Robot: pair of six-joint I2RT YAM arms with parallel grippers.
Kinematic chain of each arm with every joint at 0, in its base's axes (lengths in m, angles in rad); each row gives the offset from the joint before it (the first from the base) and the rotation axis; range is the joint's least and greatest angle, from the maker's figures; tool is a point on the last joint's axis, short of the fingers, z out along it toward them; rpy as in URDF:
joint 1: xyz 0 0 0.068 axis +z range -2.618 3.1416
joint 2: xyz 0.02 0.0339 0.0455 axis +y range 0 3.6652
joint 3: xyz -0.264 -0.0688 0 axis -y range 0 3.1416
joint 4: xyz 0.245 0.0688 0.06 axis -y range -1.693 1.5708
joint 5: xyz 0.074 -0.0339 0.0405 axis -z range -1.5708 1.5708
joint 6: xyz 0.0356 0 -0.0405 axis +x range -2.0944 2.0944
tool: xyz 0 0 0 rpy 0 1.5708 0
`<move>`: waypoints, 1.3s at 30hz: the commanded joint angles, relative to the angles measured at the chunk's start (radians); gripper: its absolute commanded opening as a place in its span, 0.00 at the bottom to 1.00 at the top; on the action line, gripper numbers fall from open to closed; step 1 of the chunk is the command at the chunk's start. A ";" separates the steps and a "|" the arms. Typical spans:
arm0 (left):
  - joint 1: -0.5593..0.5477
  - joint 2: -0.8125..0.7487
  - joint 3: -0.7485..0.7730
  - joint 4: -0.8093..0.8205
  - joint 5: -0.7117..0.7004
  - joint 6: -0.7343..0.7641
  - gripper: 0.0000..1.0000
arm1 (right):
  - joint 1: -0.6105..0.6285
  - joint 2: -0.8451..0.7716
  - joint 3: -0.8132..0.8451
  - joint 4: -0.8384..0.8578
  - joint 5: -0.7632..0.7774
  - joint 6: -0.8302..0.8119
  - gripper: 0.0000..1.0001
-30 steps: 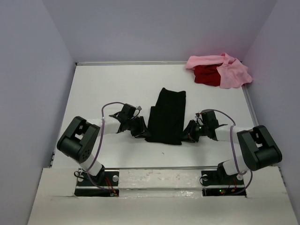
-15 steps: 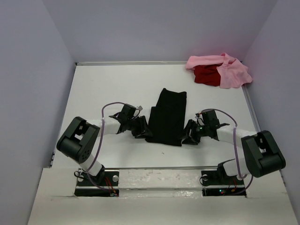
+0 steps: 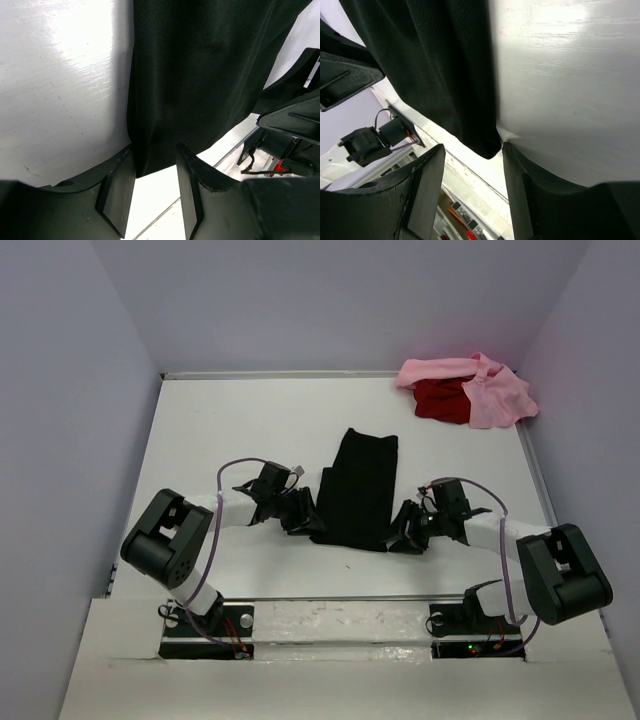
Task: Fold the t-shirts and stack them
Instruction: Fold the tshirt
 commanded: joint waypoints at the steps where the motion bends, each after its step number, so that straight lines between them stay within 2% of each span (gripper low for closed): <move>1: -0.005 0.025 -0.029 -0.119 -0.105 0.048 0.52 | 0.016 0.038 -0.035 0.052 0.040 0.018 0.56; 7: -0.003 0.027 -0.027 -0.124 -0.104 0.047 0.52 | 0.036 0.084 -0.003 0.059 0.045 0.021 0.50; 10: -0.005 0.028 -0.030 -0.125 -0.104 0.045 0.51 | 0.036 0.086 0.000 0.057 0.046 0.022 0.33; 11: -0.003 0.030 -0.030 -0.125 -0.105 0.045 0.50 | 0.036 0.089 0.004 0.053 0.048 0.021 0.07; 12: -0.005 0.030 -0.030 -0.122 -0.104 0.044 0.41 | 0.036 0.090 0.005 0.048 0.049 0.021 0.00; 13: -0.005 0.030 -0.032 -0.117 -0.094 0.045 0.28 | 0.036 0.098 0.007 0.040 0.048 0.018 0.00; 14: -0.005 0.033 -0.030 -0.128 -0.096 0.042 0.00 | 0.036 0.098 0.007 0.036 0.046 0.018 0.00; 23: -0.005 0.017 -0.039 -0.142 -0.094 0.018 0.00 | 0.036 0.029 0.033 -0.058 0.060 0.006 0.00; 29: -0.005 -0.002 -0.053 -0.168 -0.067 0.011 0.00 | 0.036 0.025 0.033 -0.087 0.005 0.018 0.00; 39: -0.005 -0.124 -0.073 -0.387 0.014 -0.012 0.00 | 0.036 -0.061 0.092 -0.303 -0.096 0.027 0.00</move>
